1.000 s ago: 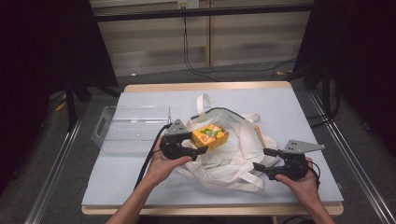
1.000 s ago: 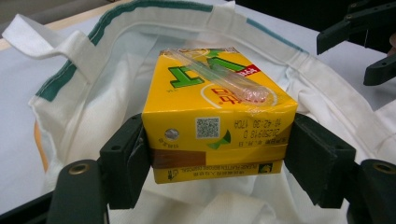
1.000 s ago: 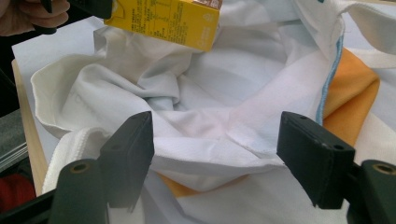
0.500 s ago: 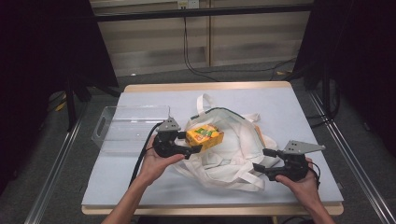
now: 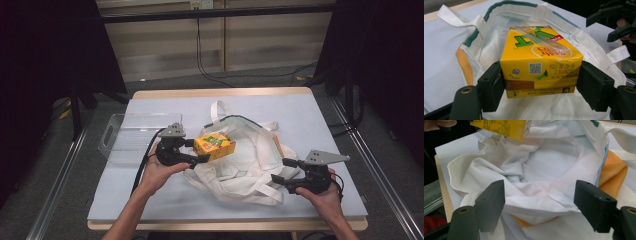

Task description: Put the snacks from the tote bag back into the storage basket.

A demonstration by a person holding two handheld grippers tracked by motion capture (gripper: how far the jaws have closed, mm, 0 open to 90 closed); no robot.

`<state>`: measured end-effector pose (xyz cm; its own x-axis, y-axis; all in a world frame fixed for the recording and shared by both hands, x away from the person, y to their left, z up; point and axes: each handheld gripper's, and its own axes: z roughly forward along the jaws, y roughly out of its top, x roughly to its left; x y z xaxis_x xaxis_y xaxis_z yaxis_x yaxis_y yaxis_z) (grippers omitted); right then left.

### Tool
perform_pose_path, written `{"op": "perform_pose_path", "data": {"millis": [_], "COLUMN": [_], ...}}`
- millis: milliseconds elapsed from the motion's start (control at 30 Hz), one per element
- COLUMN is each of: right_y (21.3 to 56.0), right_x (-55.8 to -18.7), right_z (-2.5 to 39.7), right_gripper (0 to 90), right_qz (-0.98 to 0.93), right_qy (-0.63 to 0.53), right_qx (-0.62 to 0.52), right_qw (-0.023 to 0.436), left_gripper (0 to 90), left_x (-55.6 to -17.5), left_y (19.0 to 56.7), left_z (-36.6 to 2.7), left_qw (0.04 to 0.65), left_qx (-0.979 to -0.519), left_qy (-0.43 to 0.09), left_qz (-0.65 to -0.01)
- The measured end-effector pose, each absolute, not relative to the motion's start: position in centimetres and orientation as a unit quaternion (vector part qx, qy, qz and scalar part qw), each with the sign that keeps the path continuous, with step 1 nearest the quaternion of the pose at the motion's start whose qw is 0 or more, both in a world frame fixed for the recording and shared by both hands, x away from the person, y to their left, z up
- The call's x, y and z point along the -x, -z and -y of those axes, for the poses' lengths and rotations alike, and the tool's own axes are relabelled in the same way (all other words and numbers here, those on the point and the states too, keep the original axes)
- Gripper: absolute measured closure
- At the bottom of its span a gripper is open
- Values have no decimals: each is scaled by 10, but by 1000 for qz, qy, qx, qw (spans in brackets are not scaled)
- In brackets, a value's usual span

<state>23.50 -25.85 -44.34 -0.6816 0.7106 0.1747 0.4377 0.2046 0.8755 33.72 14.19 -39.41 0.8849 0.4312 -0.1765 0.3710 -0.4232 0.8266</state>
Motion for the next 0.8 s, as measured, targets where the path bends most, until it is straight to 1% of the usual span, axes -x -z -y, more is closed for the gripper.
{"op": "perform_pose_path", "data": {"millis": [167, 200, 500, 700, 800], "right_y": [443, 443, 442, 441, 442], "right_x": [-231, -231, -231, -229, -229], "right_z": [260, 260, 260, 260, 260], "right_gripper": [214, 212, 209, 196, 195], "right_qz": [-762, -762, -758, -759, -758], "right_qy": [-507, -508, -511, -514, -515], "right_qx": [-376, -375, -376, -372, -371], "right_qw": [142, 142, 150, 147, 147], "left_gripper": [278, 278, 278, 278, 278], "left_x": [-334, -333, -333, -335, -336], "left_y": [389, 386, 374, 366, 362], "left_z": [-152, -154, -163, -171, -174], "left_qw": [484, 484, 491, 471, 474], "left_qx": [-838, -840, -838, -848, -847], "left_qy": [-31, -31, -28, -37, -32], "left_qz": [-249, -242, -235, -239, -239]}}
